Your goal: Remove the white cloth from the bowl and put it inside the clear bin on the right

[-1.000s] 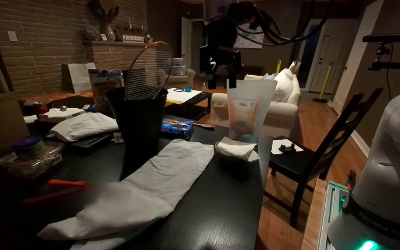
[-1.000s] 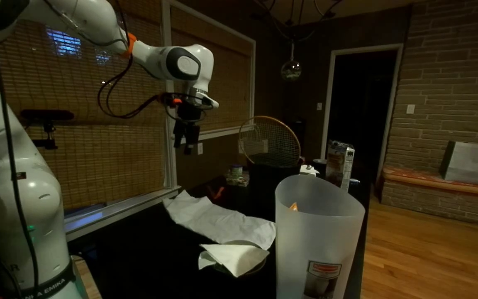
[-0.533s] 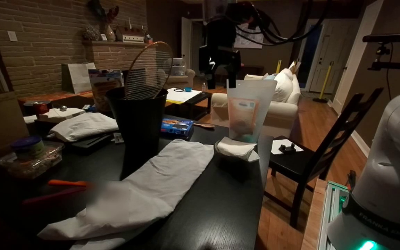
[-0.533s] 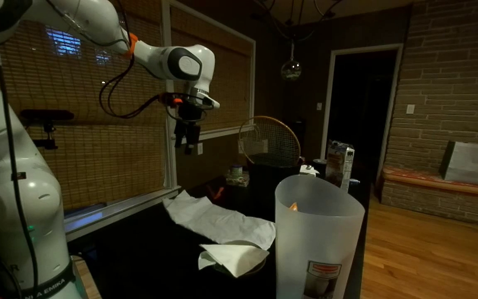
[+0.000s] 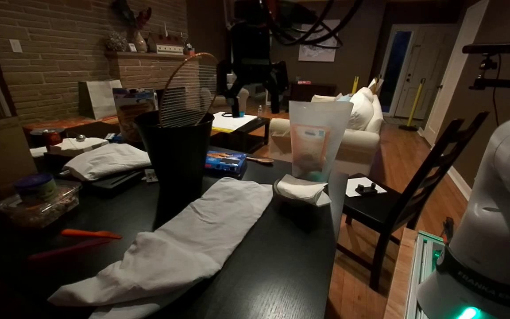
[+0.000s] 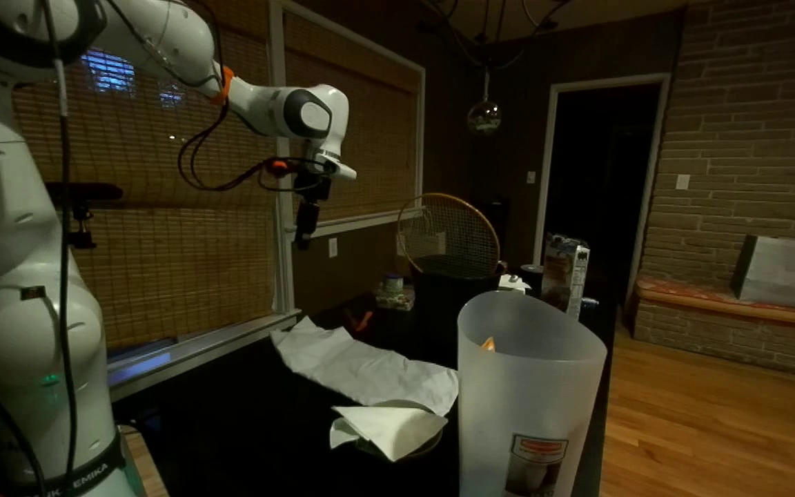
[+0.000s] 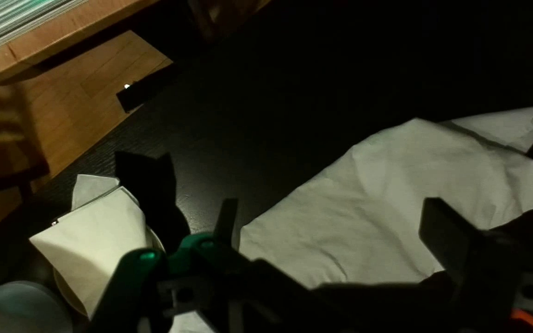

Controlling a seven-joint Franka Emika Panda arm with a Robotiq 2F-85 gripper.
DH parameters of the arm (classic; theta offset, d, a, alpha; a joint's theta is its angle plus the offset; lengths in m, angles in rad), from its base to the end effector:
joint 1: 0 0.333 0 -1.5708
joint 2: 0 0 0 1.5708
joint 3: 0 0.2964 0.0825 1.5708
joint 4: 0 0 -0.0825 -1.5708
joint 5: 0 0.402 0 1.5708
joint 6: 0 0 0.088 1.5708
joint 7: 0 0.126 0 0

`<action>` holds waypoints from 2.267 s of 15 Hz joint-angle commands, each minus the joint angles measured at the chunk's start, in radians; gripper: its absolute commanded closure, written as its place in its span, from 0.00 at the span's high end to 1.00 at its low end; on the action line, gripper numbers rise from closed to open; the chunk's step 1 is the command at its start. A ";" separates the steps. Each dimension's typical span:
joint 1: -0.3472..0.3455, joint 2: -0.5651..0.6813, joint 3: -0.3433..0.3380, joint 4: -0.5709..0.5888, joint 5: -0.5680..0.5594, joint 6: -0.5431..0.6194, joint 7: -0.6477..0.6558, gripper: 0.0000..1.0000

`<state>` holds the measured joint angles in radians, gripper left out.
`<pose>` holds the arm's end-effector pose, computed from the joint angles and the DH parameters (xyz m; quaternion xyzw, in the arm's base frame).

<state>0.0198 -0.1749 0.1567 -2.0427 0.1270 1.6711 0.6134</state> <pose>0.4897 0.1046 0.4591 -0.9669 0.2301 0.1100 0.0071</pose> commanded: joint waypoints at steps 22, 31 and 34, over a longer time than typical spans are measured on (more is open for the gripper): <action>-0.032 0.026 -0.127 -0.231 -0.209 0.157 -0.296 1.00; -0.093 0.155 -0.197 -0.310 -0.383 0.217 -0.056 1.00; -0.093 0.163 -0.199 -0.308 -0.384 0.219 -0.042 1.00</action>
<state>-0.0805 -0.0124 -0.0350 -2.3518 -0.2571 1.8911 0.5716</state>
